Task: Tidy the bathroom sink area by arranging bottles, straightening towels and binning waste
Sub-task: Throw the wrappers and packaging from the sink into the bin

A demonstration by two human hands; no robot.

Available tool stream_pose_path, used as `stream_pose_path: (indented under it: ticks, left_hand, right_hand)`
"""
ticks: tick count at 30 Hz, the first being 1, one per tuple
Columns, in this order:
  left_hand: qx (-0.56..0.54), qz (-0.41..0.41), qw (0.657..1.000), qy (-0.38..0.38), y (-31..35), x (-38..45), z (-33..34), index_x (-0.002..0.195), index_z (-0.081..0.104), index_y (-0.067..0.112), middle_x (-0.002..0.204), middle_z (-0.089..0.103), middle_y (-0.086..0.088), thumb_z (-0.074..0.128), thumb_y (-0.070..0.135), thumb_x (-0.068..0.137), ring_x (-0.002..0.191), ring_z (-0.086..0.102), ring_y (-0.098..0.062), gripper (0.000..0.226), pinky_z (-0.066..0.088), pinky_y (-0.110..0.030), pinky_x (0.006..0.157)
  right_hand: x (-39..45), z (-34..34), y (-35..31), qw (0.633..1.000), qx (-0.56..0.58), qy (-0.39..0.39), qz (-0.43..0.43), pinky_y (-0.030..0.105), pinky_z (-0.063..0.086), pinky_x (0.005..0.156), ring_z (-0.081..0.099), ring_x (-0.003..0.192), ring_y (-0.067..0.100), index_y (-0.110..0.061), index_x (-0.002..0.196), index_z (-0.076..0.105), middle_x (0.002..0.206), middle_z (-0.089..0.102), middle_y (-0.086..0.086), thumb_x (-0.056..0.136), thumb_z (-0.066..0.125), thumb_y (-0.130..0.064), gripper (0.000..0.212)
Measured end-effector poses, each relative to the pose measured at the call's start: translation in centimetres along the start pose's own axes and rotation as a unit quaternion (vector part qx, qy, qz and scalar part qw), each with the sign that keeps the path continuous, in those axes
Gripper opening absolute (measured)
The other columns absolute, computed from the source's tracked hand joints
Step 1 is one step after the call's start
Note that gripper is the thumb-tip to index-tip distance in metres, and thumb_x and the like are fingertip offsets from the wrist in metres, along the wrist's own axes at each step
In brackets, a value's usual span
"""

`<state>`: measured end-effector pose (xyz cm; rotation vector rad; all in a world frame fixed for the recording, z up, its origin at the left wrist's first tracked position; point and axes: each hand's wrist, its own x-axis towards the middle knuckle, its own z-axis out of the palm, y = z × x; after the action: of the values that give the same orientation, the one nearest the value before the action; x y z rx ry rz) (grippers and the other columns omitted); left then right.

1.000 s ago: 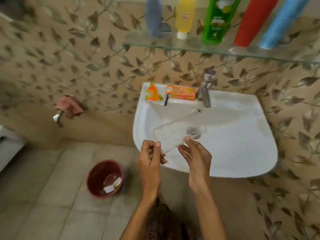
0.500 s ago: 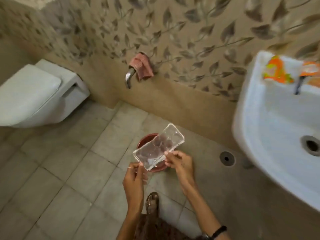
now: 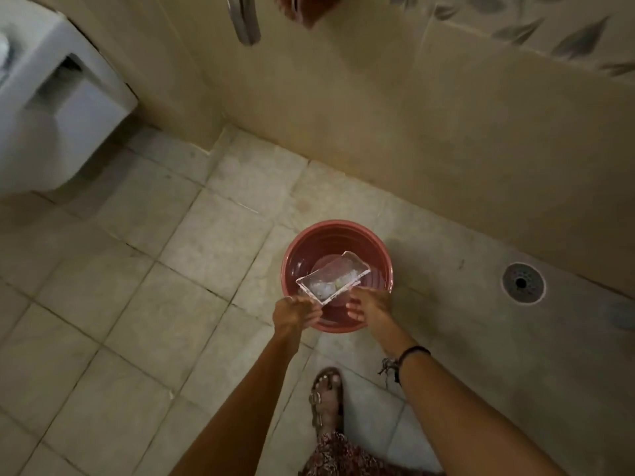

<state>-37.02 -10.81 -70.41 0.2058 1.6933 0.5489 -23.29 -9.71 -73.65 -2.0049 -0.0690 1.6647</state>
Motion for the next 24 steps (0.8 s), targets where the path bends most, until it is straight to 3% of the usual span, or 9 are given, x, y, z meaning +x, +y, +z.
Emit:
stream_pose_path:
  ticks: [1, 3, 4, 7, 11, 15, 21, 24]
  left_hand:
    - [0.018, -0.018, 1.000, -0.012, -0.2, 0.7, 0.3, 0.081, 0.058, 0.000, 0.074, 0.059, -0.014, 0.046, -0.003, 0.090, 0.058, 0.060, -0.020, 0.015, 0.054, -0.024, 0.052]
    - [0.053, -0.032, 0.998, -0.019, -0.7, 0.8, 1.0, 0.092, 0.057, -0.002, 0.073, 0.060, -0.013, 0.046, 0.001, 0.091, 0.063, 0.057, -0.023, 0.012, 0.050, -0.030, 0.059]
    - [0.062, -0.032, 0.997, -0.021, -0.8, 0.2, 1.4, 0.095, 0.056, -0.001, 0.073, 0.060, -0.013, 0.045, 0.002, 0.091, 0.063, 0.057, -0.023, 0.012, 0.048, -0.030, 0.060]
    - [0.045, -0.027, 0.996, -0.067, -0.2, -3.1, 2.8, 0.100, 0.056, 0.002, 0.076, 0.062, -0.011, 0.044, 0.005, 0.092, 0.064, 0.059, -0.020, 0.014, 0.048, -0.026, 0.058]
    - [0.012, 0.016, 0.993, -0.119, 3.4, -9.3, 5.1, 0.084, 0.060, 0.005, 0.066, 0.060, -0.009, 0.044, 0.005, 0.092, 0.056, 0.057, -0.017, 0.017, 0.047, -0.025, 0.057]
    - [-0.060, 0.111, 0.976, -0.176, 9.0, -17.7, 6.5, 0.070, 0.057, 0.010, 0.044, 0.058, 0.003, 0.043, 0.002, 0.090, 0.040, 0.052, -0.007, 0.026, 0.043, -0.021, 0.047]
    - [-0.103, 0.237, 0.915, -0.311, 16.3, -30.3, 9.2, 0.073, 0.055, 0.008, 0.052, 0.056, -0.007, 0.046, 0.002, 0.089, 0.044, 0.049, -0.013, 0.019, 0.038, -0.021, 0.046]
    - [-0.064, 0.285, 0.880, -0.376, 18.4, -35.6, 12.1, 0.073, 0.055, 0.010, 0.051, 0.057, -0.004, 0.046, 0.001, 0.089, 0.042, 0.051, -0.010, 0.021, 0.042, -0.018, 0.042]
  right_hand:
    - [0.6, -0.1, 0.3, 1.000, -0.010, -0.004, 0.008, 0.020, 0.048, 0.037, 0.056, 0.049, 0.015, -0.001, 0.103, 0.059, 0.082, 0.062, 0.010, 0.086, 0.061, -0.008, 0.018]
    - [1.0, -0.4, 0.6, 1.000, -0.007, -0.002, 0.010, 0.018, 0.046, 0.035, 0.054, 0.049, 0.015, -0.002, 0.099, 0.060, 0.072, 0.061, 0.007, 0.087, 0.060, -0.008, 0.014]
    - [0.6, -0.5, 0.4, 1.000, 0.007, 0.001, 0.007, 0.016, 0.044, 0.032, 0.054, 0.042, 0.013, -0.003, 0.091, 0.059, 0.062, 0.061, 0.005, 0.088, 0.059, -0.008, 0.005]
    - [-2.2, -0.7, -1.0, 0.998, 0.054, 0.001, -0.015, 0.011, 0.037, 0.029, 0.045, 0.023, 0.005, -0.009, 0.065, 0.056, 0.036, 0.056, -0.004, 0.087, 0.057, -0.007, 0.022]
    - [-9.4, -1.6, -4.8, 0.992, 0.108, -0.032, -0.061, 0.010, 0.029, 0.032, 0.036, 0.025, 0.006, -0.017, 0.049, 0.048, 0.032, 0.043, -0.007, 0.084, 0.061, -0.014, 0.037]
    - [-19.1, -3.6, -11.0, 0.968, 0.193, -0.068, -0.145, 0.011, 0.025, 0.030, 0.033, 0.026, 0.003, -0.021, 0.054, 0.049, 0.031, 0.038, -0.010, 0.086, 0.059, -0.018, 0.034]
    - [-33.0, -8.5, -19.4, 0.906, 0.298, -0.110, -0.281, 0.012, 0.018, 0.034, 0.025, 0.028, 0.002, -0.017, 0.073, 0.056, 0.038, 0.035, -0.009, 0.090, 0.054, -0.015, 0.017]
    - [-37.7, -13.2, -22.0, 0.879, 0.311, -0.080, -0.353, 0.014, 0.022, 0.034, 0.028, 0.033, 0.003, -0.019, 0.078, 0.059, 0.045, 0.041, -0.008, 0.089, 0.054, -0.016, 0.013]
